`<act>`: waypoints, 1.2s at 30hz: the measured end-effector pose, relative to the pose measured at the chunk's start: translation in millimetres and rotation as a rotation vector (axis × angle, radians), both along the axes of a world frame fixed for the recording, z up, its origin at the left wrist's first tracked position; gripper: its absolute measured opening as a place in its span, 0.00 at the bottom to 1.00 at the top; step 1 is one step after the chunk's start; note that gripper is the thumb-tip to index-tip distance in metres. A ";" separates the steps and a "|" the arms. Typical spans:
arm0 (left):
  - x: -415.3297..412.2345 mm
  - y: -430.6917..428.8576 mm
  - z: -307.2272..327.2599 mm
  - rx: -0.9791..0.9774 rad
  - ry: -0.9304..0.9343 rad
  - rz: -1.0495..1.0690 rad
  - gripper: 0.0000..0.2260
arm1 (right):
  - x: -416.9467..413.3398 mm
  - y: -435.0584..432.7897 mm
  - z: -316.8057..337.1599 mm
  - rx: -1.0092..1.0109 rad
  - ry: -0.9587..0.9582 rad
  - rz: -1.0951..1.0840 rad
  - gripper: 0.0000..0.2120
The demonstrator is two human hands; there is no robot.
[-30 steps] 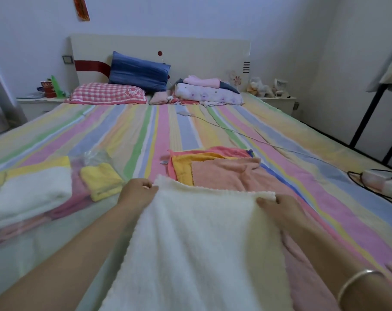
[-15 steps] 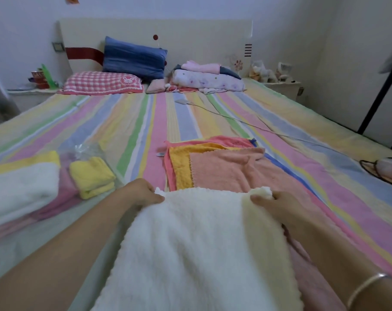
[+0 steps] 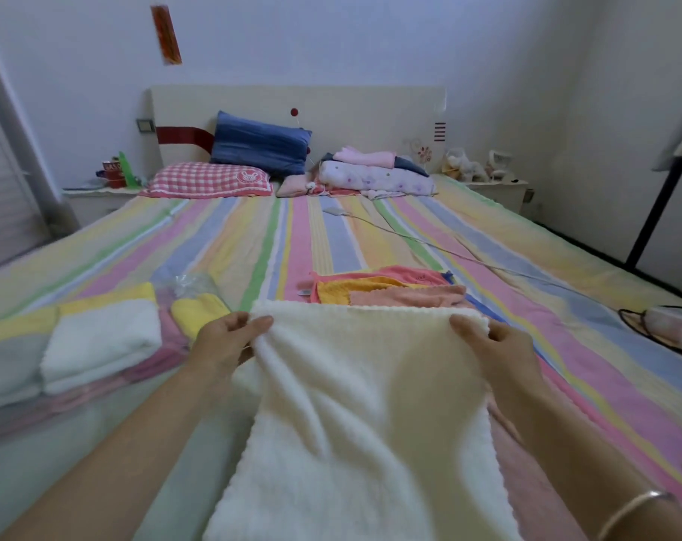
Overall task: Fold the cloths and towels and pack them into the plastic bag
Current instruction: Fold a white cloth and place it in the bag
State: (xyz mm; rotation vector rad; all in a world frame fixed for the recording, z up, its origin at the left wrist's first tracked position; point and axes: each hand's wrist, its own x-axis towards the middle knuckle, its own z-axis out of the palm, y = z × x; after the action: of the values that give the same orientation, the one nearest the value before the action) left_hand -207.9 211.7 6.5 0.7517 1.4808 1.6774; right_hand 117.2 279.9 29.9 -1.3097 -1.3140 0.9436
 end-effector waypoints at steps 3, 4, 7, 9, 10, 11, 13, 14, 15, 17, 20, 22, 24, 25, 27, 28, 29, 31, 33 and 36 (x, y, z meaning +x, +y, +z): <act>-3.8 -53.1 31.9 0.186 -0.212 -0.100 0.17 | -3.6 -32.5 31.9 0.120 0.090 0.062 0.11; -6.4 -72.8 41.9 0.217 -0.223 -0.141 0.26 | -5.0 -44.7 42.4 0.151 0.109 0.094 0.10; -8.9 -129.7 72.2 0.221 -0.140 -0.167 0.33 | -9.7 -83.2 70.6 0.237 0.128 0.186 0.08; -8.6 -162.4 89.9 0.237 -0.104 -0.130 0.22 | -12.3 -107.4 86.2 0.266 0.143 0.229 0.08; -7.9 -177.9 98.3 0.258 -0.088 -0.117 0.19 | -13.0 -119.0 94.0 0.278 0.159 0.240 0.08; -6.2 -193.9 107.2 0.290 -0.062 -0.110 0.17 | -13.6 -130.7 102.0 0.293 0.181 0.251 0.08; -2.8 -223.8 123.9 0.354 0.017 -0.105 0.15 | -15.1 -152.3 115.8 0.321 0.226 0.273 0.07; -0.8 -237.9 131.8 0.381 0.035 -0.089 0.12 | -16.0 -162.4 121.7 0.326 0.246 0.291 0.07; 0.2 -250.7 139.4 0.404 0.040 -0.066 0.10 | -17.4 -171.1 126.8 0.327 0.266 0.311 0.08; -3.7 -271.4 149.0 0.457 0.069 -0.043 0.16 | -22.5 -183.9 134.2 0.330 0.298 0.351 0.10; -17.8 -288.6 151.6 0.427 0.095 0.021 0.17 | -38.5 -188.3 138.9 0.331 0.287 0.385 0.11; -30.1 -288.5 144.7 0.368 0.054 0.087 0.07 | -55.7 -182.2 135.1 0.311 0.260 0.402 0.08; -48.2 -279.8 127.3 0.277 0.075 0.180 0.02 | -79.1 -169.3 123.8 0.297 0.210 0.412 0.04; -56.7 -273.2 117.1 0.220 0.113 0.242 0.02 | -93.8 -159.9 115.5 0.300 0.165 0.410 0.03; -82.9 -253.9 90.7 0.103 0.217 0.366 0.02 | -128.3 -135.3 92.2 0.287 0.069 0.402 0.02; -97.9 -242.3 77.1 0.051 0.275 0.418 0.03 | -146.9 -120.4 78.0 0.261 0.021 0.393 0.03; -113.0 -230.6 63.3 0.006 0.333 0.460 0.06 | -164.9 -106.2 63.9 0.230 -0.029 0.382 0.05; -137.1 -212.1 38.4 -0.157 0.507 0.528 0.11 | -195.9 -81.2 37.7 0.196 -0.158 0.374 0.10; -143.1 -208.8 19.6 -0.409 0.783 0.594 0.16 | -216.5 -69.8 17.0 0.209 -0.288 0.373 0.15; -121.4 -224.0 1.2 -0.414 1.097 0.529 0.16 | -228.5 -88.9 -6.7 0.340 -0.522 0.435 0.18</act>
State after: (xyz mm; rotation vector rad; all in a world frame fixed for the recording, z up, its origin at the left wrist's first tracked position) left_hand -329.3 -12.4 7.7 1.1899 2.8777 1.1975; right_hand -111.2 191.0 23.2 -1.0533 -2.1229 0.6308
